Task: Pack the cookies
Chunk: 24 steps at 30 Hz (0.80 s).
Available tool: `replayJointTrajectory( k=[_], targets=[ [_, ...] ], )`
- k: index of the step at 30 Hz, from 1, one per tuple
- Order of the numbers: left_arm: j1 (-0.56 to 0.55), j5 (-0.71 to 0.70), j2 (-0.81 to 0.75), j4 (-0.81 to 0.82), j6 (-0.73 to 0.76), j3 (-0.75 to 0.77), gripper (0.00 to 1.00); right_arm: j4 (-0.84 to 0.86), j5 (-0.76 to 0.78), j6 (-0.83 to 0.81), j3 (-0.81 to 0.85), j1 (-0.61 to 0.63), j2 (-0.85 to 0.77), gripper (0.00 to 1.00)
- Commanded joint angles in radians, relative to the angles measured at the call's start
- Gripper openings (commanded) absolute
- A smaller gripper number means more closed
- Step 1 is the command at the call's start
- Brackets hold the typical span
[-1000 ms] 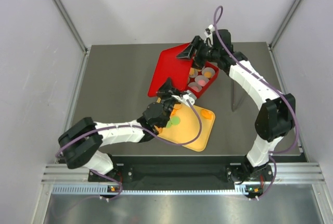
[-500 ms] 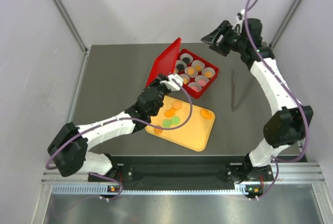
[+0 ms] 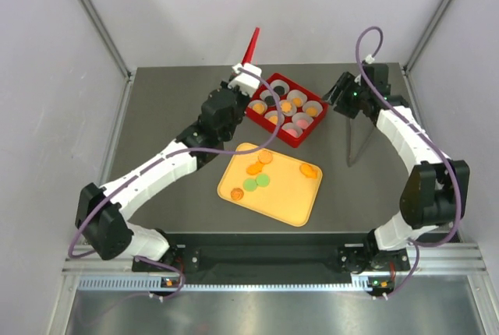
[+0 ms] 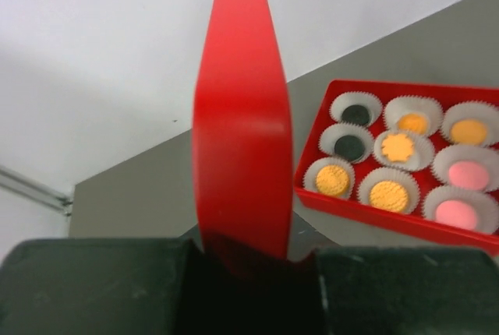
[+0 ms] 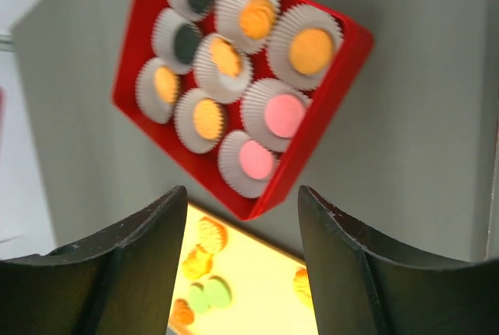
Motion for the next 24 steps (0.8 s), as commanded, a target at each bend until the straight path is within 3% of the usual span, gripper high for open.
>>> replayJointTrajectory(
  k=[1,6,14,24],
  targets=[
    [0.075,0.164,-0.002,-0.158,-0.193,0.154,0.00,0.032,0.076,-0.039,-0.007,0.039,0.018,0.59],
    [0.179,0.408,0.037,-0.292,-0.314,0.248,0.00,0.032,0.121,-0.049,-0.004,0.080,0.084,0.57],
    [0.285,0.620,0.049,-0.315,-0.423,0.285,0.00,0.018,0.182,-0.049,0.028,0.135,0.201,0.55],
    [0.330,0.720,0.023,-0.238,-0.486,0.213,0.00,0.017,0.213,-0.053,0.074,0.155,0.280,0.49]
  ],
)
